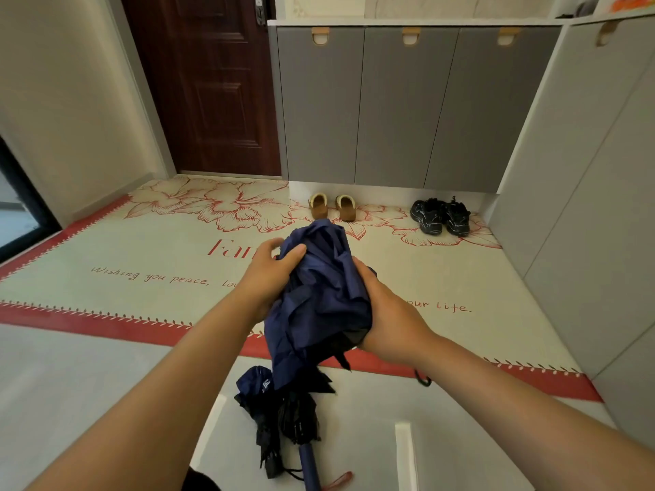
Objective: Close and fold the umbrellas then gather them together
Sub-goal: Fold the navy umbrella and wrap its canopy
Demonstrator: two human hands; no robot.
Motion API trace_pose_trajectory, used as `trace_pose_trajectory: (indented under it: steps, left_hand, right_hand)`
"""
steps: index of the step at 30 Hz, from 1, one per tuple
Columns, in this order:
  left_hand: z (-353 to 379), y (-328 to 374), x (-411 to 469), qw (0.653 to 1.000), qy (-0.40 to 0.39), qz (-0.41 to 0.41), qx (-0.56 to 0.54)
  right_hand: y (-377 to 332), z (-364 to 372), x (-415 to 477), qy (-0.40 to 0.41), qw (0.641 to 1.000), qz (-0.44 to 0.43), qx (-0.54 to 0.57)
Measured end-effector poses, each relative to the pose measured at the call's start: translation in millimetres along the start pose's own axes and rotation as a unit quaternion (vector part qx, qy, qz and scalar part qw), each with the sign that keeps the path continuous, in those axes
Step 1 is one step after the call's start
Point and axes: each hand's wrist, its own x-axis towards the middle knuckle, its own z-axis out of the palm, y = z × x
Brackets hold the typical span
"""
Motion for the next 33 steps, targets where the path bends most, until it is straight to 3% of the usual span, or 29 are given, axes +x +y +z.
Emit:
trace_pose_trajectory:
  steps: [5, 8, 11, 13, 16, 20, 29, 33]
  left_hand:
    - [-8, 9, -8, 0.963, 0.119, 0.122, 0.209]
    - [-7, 15, -19, 0.952, 0.059, 0.102, 0.284]
    - [-6, 10, -22, 0.913, -0.015, 0.063, 0.404]
    - [-9, 10, -21, 0.922, -0.025, 0.059, 0.383]
    - [-17, 16, -21, 0.961, -0.089, 0.022, 0.26]
    - [-21, 14, -23, 0.959, -0.167, -0.016, 0.23]
    - [-26, 13, -15, 0.943, -0.095, 0.002, 0.318]
    - [-25, 8, -8, 0.909, -0.041, 0.067, 0.409]
  right_hand:
    - [2, -9, 8, 0.019, 0.998, 0.035, 0.049]
    - [5, -11, 10, 0.029, 0.998, 0.05, 0.037]
    - [8, -11, 12, 0.034, 0.996, 0.08, 0.018]
    - [10, -12, 12, 0.028, 0.996, 0.087, -0.003]
    - [12, -11, 12, 0.026, 0.996, 0.082, -0.022]
    - [14, -12, 13, 0.025, 0.995, 0.088, -0.033]
    - [18, -23, 17, 0.023, 0.989, 0.143, -0.011]
    - [21, -23, 20, 0.041, 0.985, 0.166, 0.03]
